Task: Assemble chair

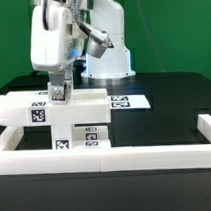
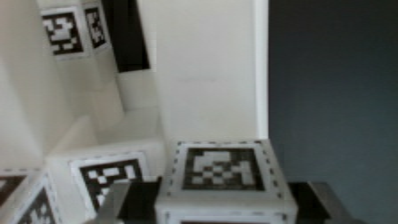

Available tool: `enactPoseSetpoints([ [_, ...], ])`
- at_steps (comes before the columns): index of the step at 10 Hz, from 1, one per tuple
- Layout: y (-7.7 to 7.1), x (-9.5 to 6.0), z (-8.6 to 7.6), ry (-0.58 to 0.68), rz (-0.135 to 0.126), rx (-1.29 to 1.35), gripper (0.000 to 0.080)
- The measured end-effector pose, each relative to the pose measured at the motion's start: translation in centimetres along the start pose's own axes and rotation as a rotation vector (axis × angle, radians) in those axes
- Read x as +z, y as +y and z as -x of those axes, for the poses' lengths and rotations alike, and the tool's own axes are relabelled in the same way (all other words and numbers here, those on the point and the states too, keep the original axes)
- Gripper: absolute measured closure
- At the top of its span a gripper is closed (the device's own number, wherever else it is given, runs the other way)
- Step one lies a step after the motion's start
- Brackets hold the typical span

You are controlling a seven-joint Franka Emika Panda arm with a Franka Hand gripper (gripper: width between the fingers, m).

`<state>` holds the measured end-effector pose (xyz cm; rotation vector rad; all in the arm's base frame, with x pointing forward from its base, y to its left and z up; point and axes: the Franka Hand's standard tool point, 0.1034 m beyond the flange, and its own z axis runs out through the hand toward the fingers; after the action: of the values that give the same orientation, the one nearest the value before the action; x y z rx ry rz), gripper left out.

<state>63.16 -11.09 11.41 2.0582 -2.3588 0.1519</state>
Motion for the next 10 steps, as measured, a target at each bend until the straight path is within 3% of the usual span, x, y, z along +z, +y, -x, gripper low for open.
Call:
enactPoseSetpoints([
  [4, -0.02, 0.0, 0.22, -0.01, -0.001, 0.217, 0.0512],
  [6, -0.03, 0.02, 0.27, -0.01, -0.002, 0.19, 0.0512],
  [7, -0.03, 0.02, 0.28, -0.01, -0.002, 0.15, 0.0289],
  [8, -0.02, -0.01, 0.35, -0.009, -0.001, 0.074, 0.0289],
  [9, -0.04, -0.08, 0.52, -0.011, -0.001, -0.042, 0.0193],
  [10, -0.07, -0.14, 0.64, -0.011, -0.003, -0.136, 0.0163],
])
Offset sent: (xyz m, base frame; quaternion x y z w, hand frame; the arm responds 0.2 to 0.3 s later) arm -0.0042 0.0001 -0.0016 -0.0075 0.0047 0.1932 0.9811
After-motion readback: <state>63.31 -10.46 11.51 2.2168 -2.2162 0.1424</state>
